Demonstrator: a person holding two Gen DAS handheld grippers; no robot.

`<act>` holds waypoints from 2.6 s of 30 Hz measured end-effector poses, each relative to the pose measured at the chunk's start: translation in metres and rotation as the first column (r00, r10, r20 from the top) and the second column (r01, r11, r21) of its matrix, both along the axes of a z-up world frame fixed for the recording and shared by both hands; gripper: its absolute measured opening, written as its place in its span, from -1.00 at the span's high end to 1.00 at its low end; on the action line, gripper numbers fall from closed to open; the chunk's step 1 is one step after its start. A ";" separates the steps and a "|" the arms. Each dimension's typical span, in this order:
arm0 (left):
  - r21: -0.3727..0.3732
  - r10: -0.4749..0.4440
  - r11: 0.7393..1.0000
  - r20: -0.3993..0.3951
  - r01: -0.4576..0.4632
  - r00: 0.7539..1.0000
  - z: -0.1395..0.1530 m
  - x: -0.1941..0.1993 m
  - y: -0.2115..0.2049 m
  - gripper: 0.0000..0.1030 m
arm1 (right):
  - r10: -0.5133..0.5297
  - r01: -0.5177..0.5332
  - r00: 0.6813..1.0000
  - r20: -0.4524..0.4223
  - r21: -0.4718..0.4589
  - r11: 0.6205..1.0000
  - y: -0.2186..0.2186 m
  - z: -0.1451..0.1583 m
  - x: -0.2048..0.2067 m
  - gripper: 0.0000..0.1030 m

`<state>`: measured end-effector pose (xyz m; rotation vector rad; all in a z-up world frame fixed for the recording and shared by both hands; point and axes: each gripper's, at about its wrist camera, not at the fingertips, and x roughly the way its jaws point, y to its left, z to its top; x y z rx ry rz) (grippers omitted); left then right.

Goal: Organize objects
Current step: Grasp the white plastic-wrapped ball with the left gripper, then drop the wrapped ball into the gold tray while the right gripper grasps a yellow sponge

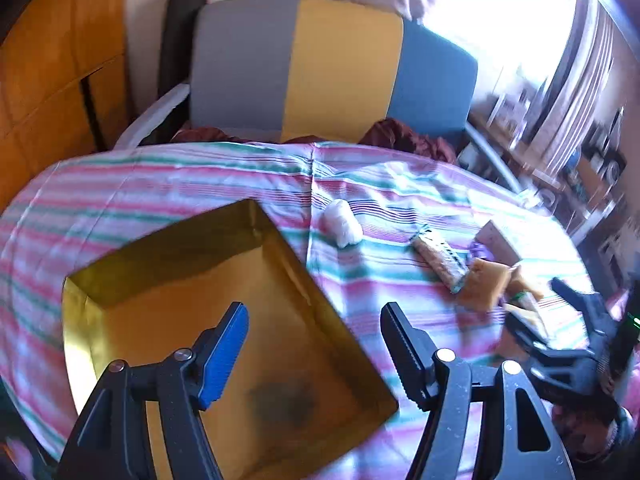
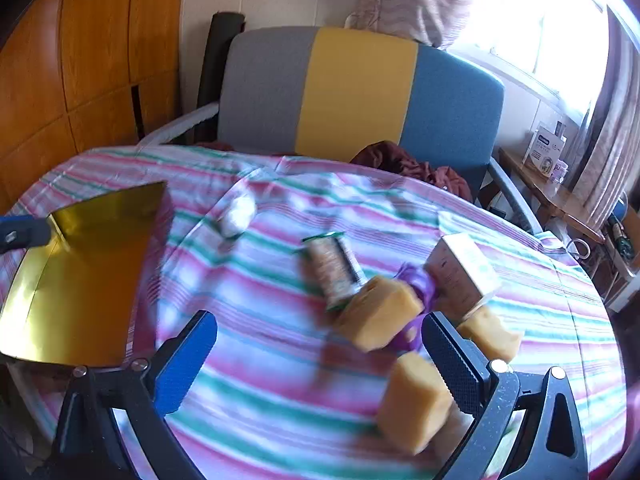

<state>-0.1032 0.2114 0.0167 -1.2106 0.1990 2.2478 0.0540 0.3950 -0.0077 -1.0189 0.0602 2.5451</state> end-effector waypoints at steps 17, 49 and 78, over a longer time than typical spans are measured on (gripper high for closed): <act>-0.141 -0.024 0.989 0.198 0.053 0.980 -0.097 -0.113 0.146 -0.08 | -0.221 0.168 0.962 -0.160 -0.289 0.942 0.104 0.008 0.034 -1.00; 0.072 -0.154 0.985 -0.021 0.155 0.988 -0.022 0.083 0.028 0.32 | -0.192 0.131 0.979 -0.064 -0.527 0.840 0.137 -0.029 0.022 -0.70; -0.057 0.432 0.901 0.043 -0.429 0.901 -0.065 -0.057 -0.180 0.32 | -0.016 -0.023 0.993 -0.115 -0.331 0.943 0.086 -0.013 -0.004 0.34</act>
